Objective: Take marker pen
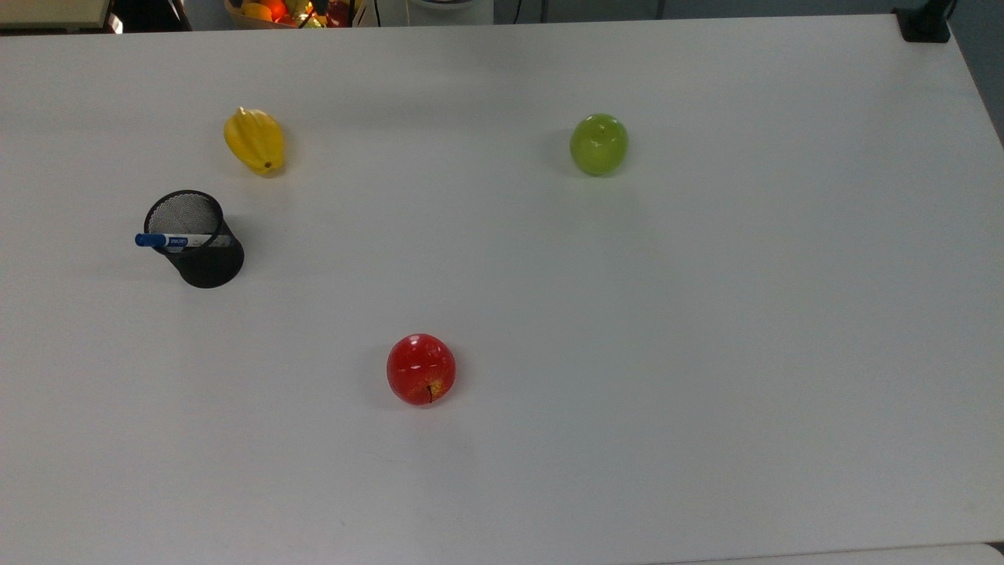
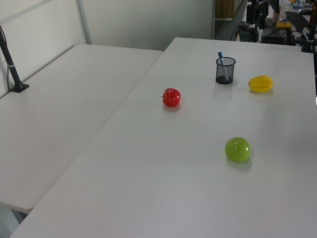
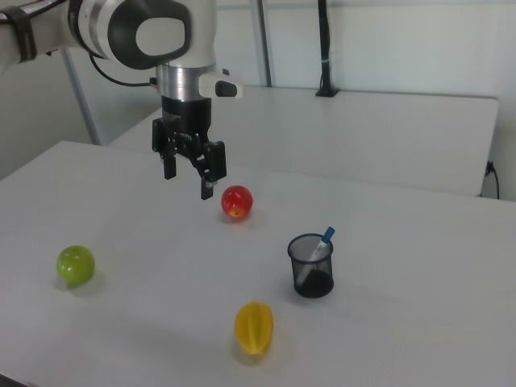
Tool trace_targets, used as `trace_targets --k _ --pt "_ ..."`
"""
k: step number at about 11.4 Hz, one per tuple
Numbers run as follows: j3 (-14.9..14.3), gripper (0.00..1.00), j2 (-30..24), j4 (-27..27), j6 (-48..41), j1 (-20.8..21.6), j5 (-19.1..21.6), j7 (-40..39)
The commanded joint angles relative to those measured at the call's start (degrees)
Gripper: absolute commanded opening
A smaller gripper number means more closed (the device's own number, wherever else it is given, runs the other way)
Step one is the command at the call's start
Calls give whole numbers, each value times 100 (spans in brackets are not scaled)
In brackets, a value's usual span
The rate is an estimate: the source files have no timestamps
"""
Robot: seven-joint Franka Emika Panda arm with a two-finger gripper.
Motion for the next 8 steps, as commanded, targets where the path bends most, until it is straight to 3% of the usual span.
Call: trace_targets --k 1,8 --pt "-33 100 -138 -74 -62 -174 -86 -132" --pt "-42 100 11 -4 947 -622 20 -62"
